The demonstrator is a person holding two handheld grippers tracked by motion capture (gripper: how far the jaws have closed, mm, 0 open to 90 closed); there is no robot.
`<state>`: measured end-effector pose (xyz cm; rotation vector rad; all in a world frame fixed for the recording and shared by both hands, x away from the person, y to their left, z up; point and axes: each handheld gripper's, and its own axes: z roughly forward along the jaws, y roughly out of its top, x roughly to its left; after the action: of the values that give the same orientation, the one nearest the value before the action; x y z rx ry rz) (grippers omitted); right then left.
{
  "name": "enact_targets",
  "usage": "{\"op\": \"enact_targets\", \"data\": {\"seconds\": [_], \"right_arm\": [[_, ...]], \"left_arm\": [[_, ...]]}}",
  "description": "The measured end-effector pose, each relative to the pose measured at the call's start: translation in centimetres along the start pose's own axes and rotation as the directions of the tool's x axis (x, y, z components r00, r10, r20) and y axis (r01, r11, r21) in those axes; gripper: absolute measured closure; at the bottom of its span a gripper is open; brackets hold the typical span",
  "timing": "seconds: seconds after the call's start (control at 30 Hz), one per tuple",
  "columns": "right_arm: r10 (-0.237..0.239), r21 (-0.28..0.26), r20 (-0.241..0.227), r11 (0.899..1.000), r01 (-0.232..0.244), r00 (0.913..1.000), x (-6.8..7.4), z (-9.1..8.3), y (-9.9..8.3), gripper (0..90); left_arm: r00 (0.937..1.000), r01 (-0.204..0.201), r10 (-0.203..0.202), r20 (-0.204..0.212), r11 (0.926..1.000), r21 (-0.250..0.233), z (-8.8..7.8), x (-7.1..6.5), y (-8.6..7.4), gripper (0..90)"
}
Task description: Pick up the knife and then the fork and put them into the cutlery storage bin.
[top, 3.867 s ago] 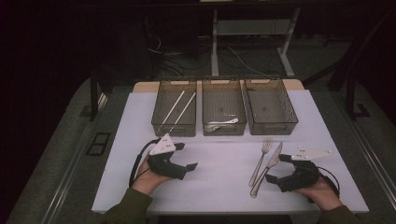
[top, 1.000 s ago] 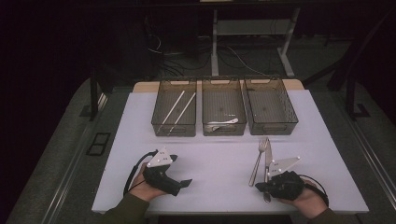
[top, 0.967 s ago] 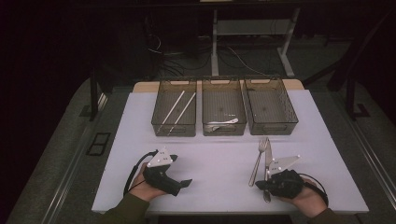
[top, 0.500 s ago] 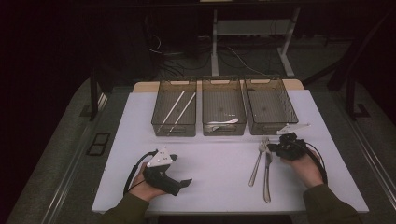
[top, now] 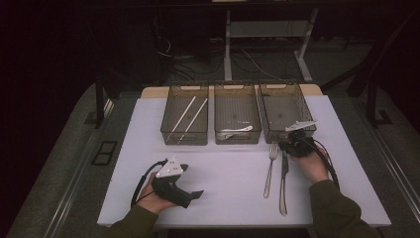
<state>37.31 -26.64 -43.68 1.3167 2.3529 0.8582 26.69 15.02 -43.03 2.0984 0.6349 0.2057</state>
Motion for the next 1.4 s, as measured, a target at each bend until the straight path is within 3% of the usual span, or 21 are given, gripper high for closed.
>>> {"op": "enact_targets", "data": {"seconds": [0.4, 0.47, 0.63, 0.83, 1.0, 1.23, 1.4], "right_arm": [[-0.064, 0.012, -0.097, 0.998, 0.065, 0.9933, 3.2, 2.0, 1.3, 89.9], [-0.052, 0.005, -0.130, 0.999, 0.053, 0.9901, 3.4, 2.0, 1.4, 89.9], [-0.064, 0.004, -0.128, 0.998, 0.065, 0.9896, 4.0, 2.1, 1.6, 89.9], [-0.039, -0.019, -0.073, 0.999, 0.037, 0.9966, 3.2, 2.3, 2.0, 89.9], [-0.052, -0.008, -0.086, 0.999, 0.051, 0.9950, 3.6, 3.2, 2.5, 89.9], [-0.086, -0.013, -0.156, 0.996, 0.085, 0.9841, 5.4, 4.0, 3.3, 89.9], [-0.116, -0.018, -0.222, 0.993, 0.115, 0.9681, 7.2, 4.5, 3.9, 89.9]], "left_arm": [[1.0000, -0.002, 0.002, 0.005, 1.0000, 0.001, 0.0, 0.0, 0.0, 0.0], [1.0000, -0.002, 0.002, 0.006, 1.0000, 0.001, 0.1, 0.0, 0.0, 0.0], [1.0000, -0.004, 0.004, 0.006, 1.0000, 0.007, 0.1, 0.0, 0.0, 0.0], [1.0000, -0.002, 0.002, 0.008, 1.0000, 0.005, 0.1, 0.0, 0.0, 0.0], [1.0000, -0.002, 0.002, 0.009, 1.0000, 0.005, 0.1, 0.0, 0.0, 0.0], [1.0000, -0.001, 0.001, 0.009, 1.0000, 0.007, 0.1, 0.0, 0.0, 0.0], [0.9999, 0.001, -0.001, 0.010, 1.0000, 0.008, 0.1, 0.1, -0.1, 0.0]]}}
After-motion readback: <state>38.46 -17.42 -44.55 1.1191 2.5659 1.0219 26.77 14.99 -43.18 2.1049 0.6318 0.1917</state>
